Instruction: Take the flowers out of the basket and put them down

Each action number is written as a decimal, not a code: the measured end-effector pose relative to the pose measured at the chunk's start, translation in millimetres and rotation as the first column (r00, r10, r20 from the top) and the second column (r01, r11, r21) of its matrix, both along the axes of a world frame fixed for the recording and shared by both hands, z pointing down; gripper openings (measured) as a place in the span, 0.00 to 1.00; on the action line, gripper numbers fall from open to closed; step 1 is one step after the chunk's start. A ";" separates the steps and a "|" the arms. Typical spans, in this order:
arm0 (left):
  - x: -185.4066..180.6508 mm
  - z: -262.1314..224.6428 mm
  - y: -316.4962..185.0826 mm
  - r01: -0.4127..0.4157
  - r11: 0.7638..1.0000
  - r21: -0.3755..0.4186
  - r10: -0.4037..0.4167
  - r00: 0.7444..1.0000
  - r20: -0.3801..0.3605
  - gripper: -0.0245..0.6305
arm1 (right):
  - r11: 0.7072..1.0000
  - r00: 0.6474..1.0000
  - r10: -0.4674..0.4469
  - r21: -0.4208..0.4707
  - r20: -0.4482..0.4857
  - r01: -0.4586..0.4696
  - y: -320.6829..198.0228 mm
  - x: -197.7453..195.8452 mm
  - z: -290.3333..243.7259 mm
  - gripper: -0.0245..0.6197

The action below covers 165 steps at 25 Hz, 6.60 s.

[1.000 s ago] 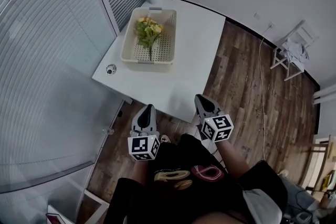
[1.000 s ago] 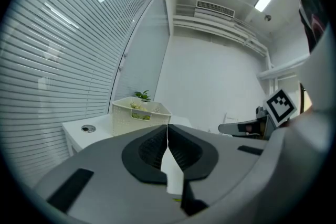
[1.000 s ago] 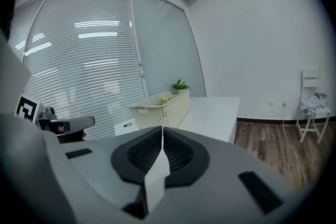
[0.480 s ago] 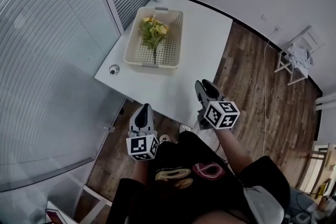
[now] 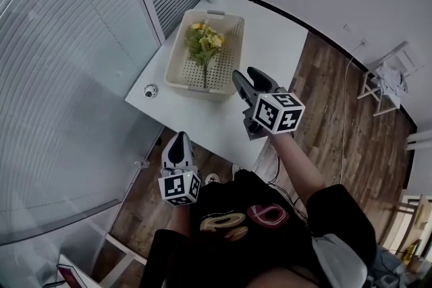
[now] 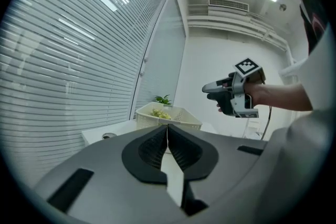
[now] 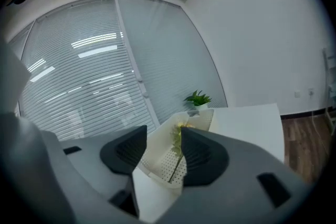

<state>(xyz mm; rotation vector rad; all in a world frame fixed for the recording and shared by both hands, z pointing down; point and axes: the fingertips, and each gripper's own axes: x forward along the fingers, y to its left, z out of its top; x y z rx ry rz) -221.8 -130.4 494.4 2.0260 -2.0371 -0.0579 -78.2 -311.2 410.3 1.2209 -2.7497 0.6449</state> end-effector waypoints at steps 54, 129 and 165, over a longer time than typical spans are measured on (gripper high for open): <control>-58.9 28.5 13.3 0.283 0.947 -0.151 -0.290 0.957 -0.024 0.07 | 0.821 0.839 -0.108 -0.524 -0.534 -0.228 -157.1 -123.1 239.2 0.35; -61.0 17.0 59.5 0.240 0.968 -0.078 -0.244 0.968 -0.060 0.07 | 1.000 0.918 -0.025 -0.018 -0.395 0.020 -112.8 -96.3 24.9 0.10; 59.7 7.0 -2.6 -0.129 0.991 -0.027 0.128 0.992 -0.022 0.07 | 0.981 0.920 0.194 0.086 -0.340 -0.175 -31.8 98.3 -8.8 0.10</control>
